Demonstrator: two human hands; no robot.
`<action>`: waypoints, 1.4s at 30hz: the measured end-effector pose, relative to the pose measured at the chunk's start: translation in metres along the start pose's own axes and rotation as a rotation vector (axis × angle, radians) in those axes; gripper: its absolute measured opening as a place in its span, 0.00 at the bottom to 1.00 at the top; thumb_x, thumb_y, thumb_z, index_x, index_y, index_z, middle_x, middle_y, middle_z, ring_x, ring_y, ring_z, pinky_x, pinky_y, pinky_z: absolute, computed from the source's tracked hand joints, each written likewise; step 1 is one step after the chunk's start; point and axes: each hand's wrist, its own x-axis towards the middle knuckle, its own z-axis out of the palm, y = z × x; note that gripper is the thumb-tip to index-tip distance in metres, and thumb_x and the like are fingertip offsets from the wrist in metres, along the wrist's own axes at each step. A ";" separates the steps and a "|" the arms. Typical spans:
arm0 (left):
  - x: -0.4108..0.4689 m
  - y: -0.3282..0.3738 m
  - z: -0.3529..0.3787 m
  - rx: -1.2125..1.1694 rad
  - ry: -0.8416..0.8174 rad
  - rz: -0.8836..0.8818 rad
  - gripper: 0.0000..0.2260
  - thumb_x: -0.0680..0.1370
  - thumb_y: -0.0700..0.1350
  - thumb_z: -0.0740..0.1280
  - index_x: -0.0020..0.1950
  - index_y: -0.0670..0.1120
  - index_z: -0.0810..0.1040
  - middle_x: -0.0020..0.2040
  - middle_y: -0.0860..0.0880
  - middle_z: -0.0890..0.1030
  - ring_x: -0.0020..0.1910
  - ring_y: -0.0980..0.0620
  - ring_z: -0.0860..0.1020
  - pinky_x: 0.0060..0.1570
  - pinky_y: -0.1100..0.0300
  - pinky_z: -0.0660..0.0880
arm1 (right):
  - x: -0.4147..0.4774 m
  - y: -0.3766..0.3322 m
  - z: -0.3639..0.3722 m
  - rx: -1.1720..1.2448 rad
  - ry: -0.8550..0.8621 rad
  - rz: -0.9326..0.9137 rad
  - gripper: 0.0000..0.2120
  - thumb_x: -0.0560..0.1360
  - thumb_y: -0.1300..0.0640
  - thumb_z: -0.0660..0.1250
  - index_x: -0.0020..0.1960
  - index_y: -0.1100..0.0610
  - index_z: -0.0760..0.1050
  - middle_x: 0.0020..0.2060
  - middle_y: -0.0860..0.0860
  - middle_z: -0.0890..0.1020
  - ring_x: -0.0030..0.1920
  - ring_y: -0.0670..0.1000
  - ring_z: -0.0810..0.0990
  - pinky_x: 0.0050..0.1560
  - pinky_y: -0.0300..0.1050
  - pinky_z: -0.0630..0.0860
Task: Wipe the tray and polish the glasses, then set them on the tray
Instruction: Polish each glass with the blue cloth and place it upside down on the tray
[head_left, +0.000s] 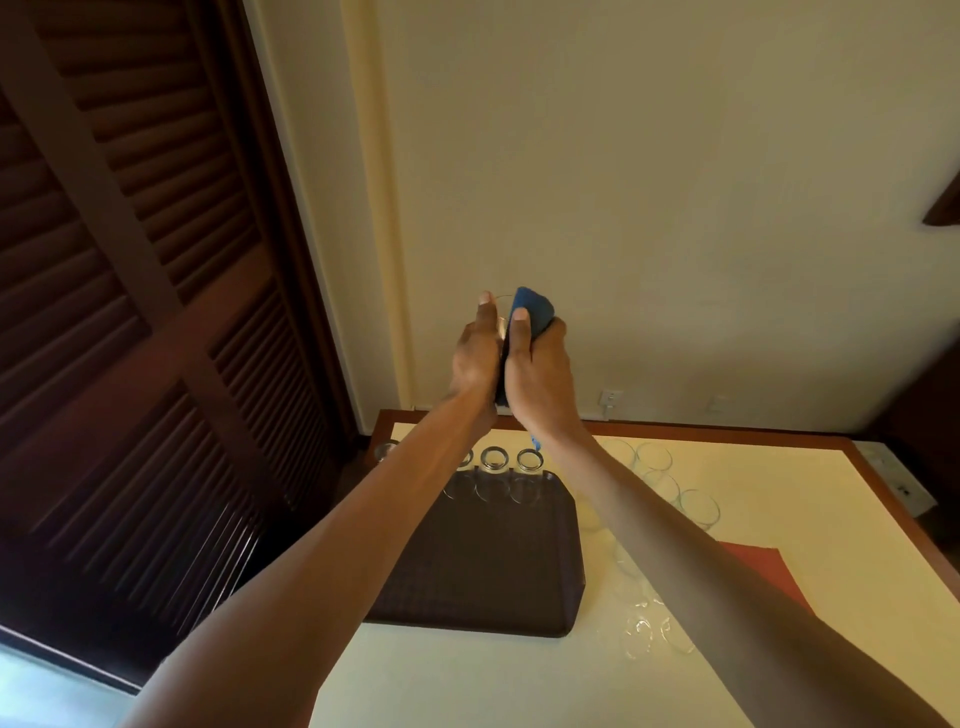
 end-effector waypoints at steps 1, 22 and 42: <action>0.000 -0.001 0.001 0.002 -0.006 -0.007 0.24 0.85 0.64 0.55 0.52 0.46 0.81 0.47 0.46 0.85 0.50 0.47 0.83 0.49 0.52 0.81 | 0.005 -0.002 -0.001 0.000 0.006 0.016 0.15 0.84 0.42 0.53 0.58 0.54 0.63 0.41 0.48 0.79 0.41 0.50 0.82 0.42 0.46 0.80; 0.001 -0.005 0.009 -0.008 -0.072 -0.039 0.22 0.86 0.61 0.56 0.55 0.48 0.84 0.48 0.48 0.87 0.48 0.51 0.85 0.50 0.54 0.81 | 0.013 -0.002 -0.015 0.065 0.055 0.032 0.21 0.84 0.42 0.52 0.57 0.60 0.69 0.38 0.51 0.81 0.35 0.48 0.82 0.35 0.41 0.81; -0.003 0.002 0.004 0.103 -0.133 0.036 0.26 0.76 0.70 0.66 0.61 0.52 0.85 0.56 0.47 0.87 0.56 0.48 0.84 0.62 0.48 0.80 | 0.006 -0.001 -0.010 0.101 0.013 0.053 0.24 0.85 0.41 0.48 0.57 0.60 0.72 0.41 0.52 0.82 0.39 0.48 0.83 0.36 0.39 0.79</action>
